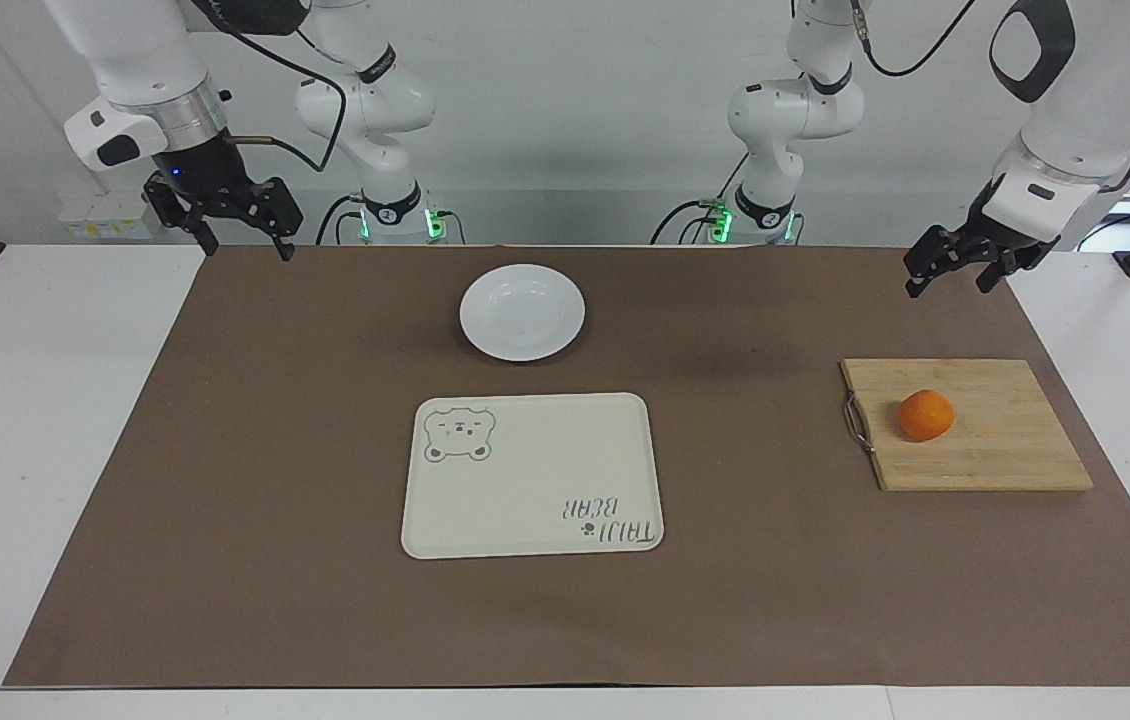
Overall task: Place orange and plate with both arms
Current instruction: 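Lower the left gripper around the orange on the wooden board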
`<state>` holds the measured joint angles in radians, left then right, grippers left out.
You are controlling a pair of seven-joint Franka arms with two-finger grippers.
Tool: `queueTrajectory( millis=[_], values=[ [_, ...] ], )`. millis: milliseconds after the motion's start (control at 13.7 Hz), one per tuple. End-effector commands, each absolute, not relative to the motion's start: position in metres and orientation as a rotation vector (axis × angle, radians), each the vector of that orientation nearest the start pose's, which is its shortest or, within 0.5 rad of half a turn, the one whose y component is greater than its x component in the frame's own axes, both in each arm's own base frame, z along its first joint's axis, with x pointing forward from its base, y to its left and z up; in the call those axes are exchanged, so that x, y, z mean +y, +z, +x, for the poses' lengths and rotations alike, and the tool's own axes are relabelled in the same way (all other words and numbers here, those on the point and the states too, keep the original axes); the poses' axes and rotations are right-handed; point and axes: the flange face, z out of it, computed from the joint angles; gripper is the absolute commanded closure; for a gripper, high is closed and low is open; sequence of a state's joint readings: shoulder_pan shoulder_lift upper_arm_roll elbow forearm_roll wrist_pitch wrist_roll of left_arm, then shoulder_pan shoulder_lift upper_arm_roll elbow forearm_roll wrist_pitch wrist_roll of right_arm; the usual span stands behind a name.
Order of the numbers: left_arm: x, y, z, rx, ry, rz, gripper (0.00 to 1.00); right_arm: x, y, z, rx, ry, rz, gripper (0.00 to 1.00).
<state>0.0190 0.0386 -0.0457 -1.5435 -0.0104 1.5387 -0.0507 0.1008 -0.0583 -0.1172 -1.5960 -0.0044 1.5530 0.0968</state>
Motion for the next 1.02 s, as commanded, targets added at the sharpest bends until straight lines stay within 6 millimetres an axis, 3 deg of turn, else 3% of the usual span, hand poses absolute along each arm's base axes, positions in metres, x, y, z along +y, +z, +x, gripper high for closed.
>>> queueTrajectory(
  millis=[0, 438, 731, 950],
  values=[
    [-0.020, 0.613, 0.557, -0.024, 0.071, -3.152, 0.00, -0.012, 0.645, 0.535, 0.174, -0.024, -3.143, 0.00],
    [-0.013, 0.606, 0.558, -0.032, 0.061, -3.154, 0.00, -0.013, 0.645, 0.535, 0.177, -0.024, -3.143, 0.00],
    [0.001, 0.588, 0.562, -0.009, 0.048, -3.154, 0.00, -0.013, 0.645, 0.535, 0.177, -0.024, -3.143, 0.00],
    [0.023, 0.567, 0.564, 0.017, 0.030, -3.155, 0.00, -0.014, 0.646, 0.535, 0.179, -0.026, -3.143, 0.00]
  ],
)
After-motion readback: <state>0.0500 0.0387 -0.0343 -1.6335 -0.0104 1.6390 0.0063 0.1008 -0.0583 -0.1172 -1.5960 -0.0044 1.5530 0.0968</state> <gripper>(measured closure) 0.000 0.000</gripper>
